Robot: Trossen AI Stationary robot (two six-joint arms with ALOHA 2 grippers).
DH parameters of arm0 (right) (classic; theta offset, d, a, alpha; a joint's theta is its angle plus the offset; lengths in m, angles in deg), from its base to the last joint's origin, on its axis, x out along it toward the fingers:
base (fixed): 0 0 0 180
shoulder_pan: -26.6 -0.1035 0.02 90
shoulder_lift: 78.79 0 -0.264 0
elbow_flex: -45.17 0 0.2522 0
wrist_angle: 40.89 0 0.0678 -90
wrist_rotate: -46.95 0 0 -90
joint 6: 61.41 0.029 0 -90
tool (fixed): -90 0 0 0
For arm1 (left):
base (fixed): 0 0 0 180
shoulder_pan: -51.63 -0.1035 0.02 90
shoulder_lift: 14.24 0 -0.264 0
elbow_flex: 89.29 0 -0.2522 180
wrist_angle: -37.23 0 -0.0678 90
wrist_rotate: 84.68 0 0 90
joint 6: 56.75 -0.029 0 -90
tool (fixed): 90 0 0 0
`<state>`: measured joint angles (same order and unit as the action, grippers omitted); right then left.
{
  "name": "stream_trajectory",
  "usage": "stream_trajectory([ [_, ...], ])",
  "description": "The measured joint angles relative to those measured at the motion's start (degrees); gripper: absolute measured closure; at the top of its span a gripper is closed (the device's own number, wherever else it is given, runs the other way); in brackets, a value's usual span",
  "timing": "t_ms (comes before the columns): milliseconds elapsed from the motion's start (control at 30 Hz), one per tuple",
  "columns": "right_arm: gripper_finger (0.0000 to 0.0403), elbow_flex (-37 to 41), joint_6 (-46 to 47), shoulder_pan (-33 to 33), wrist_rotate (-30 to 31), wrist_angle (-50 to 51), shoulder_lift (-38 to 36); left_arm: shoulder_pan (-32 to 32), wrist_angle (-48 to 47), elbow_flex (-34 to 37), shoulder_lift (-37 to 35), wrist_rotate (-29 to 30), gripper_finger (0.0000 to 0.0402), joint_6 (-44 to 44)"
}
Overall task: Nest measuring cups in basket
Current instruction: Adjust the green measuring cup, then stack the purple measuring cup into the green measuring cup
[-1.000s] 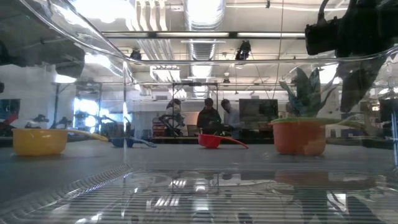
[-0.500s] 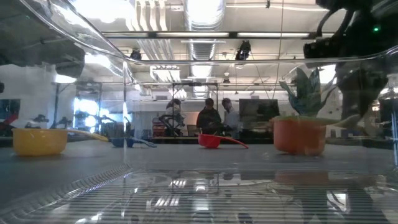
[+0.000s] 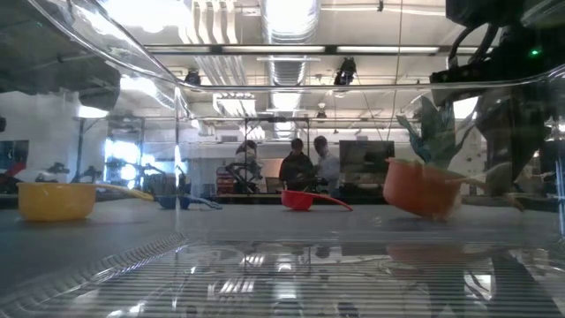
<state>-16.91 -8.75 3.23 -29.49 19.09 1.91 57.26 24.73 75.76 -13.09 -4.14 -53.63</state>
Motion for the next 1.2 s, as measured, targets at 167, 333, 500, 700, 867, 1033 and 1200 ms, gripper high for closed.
stream_trajectory([
  [167,0.0322,0.0,-0.71,0.0,0.0,-0.09,0.0,0.0,0.01,-0.02,0.0,-0.02,0.0402,0.0],
  [333,0.0383,0.0,-0.87,0.0,0.0,-0.09,-0.49,0.0,0.02,-0.02,0.0,0.0,0.0402,0.0],
  [500,0.0388,0.0,-1.1,0.0,0.01,-0.04,-2.84,-0.02,0.01,-0.01,0.0,0.0,0.0402,0.0],
  [700,0.0355,-0.73,-2.04,0.0,1.61,0.2,-8.45,-0.01,0.01,-0.01,0.0,0.0,0.0402,0.0],
  [867,0.0301,-1.94,-3.93,-0.01,1.82,0.3,-12.46,-0.01,0.01,-0.02,0.0,-0.02,0.0402,0.0],
  [1033,0.0244,-3.89,-5.8,-2.89,-4.38,-0.53,-13.73,0.0,0.0,0.0,0.0,0.0,0.0402,0.0],
  [1200,0.0202,-3.89,-0.63,-9.61,-7.67,-1.01,-12.46,0.0,0.01,0.0,0.0,-0.01,0.0402,0.0],
])
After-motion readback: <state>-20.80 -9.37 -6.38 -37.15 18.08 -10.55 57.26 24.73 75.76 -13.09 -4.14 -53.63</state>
